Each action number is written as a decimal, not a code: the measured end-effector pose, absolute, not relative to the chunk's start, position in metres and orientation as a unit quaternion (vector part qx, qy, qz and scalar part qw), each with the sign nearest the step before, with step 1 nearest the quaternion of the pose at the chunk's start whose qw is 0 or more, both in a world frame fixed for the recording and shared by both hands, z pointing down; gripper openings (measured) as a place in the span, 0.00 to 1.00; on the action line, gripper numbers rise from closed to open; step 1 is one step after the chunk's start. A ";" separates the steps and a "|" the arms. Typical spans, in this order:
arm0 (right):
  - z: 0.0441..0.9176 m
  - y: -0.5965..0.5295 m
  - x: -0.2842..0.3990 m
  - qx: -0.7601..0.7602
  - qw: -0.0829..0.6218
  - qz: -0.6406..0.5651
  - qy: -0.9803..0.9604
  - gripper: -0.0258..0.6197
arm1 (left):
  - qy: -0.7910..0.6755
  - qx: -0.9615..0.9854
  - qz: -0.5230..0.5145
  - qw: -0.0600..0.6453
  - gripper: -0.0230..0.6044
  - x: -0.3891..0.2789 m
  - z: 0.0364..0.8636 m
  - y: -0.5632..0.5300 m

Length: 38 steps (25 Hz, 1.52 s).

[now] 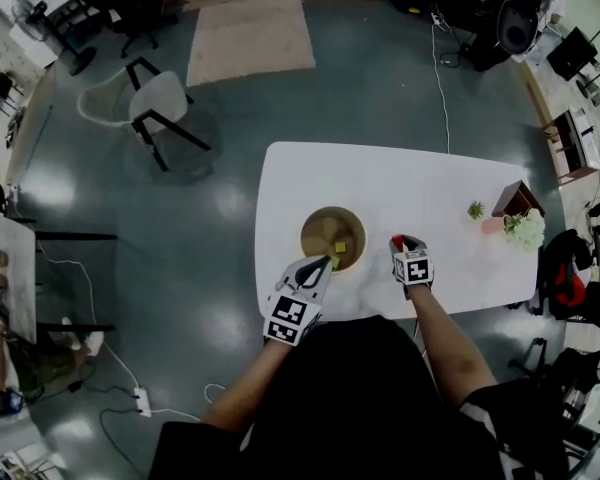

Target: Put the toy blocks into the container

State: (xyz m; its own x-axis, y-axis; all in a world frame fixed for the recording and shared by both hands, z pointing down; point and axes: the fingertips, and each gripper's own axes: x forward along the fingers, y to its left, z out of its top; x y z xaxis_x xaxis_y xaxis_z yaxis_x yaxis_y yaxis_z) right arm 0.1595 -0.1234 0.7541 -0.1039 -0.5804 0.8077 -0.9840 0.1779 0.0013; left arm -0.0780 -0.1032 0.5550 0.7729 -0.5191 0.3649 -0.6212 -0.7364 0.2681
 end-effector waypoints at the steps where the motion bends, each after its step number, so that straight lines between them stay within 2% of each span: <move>1: 0.746 -0.127 0.157 0.574 0.344 0.282 -0.687 0.24 | -0.307 0.923 0.133 0.190 0.05 -0.079 0.554 -0.103; 13: 0.661 -0.155 0.126 0.600 0.274 0.232 -0.715 0.24 | -0.276 0.937 0.120 0.179 0.05 -0.096 0.546 -0.091; 27: 0.584 -0.169 0.080 0.591 0.227 0.180 -0.753 0.24 | -0.282 0.937 0.104 0.179 0.05 -0.126 0.545 -0.078; 33: 0.570 -0.174 0.053 0.565 0.224 0.174 -0.775 0.24 | -0.298 0.932 0.092 0.184 0.05 -0.133 0.544 -0.075; 38: 0.571 -0.188 0.023 0.541 0.239 0.166 -0.789 0.24 | -0.307 0.934 0.100 0.151 0.05 -0.144 0.541 -0.079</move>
State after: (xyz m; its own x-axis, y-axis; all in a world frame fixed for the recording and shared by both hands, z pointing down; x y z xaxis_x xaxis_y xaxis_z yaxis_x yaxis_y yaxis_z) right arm 0.0231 -0.1883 0.5710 -0.2999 -0.7744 0.5571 -0.9333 0.3592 -0.0032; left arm -0.1443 -0.0792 0.5409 0.7910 -0.5441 0.2798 -0.6045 -0.7656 0.2203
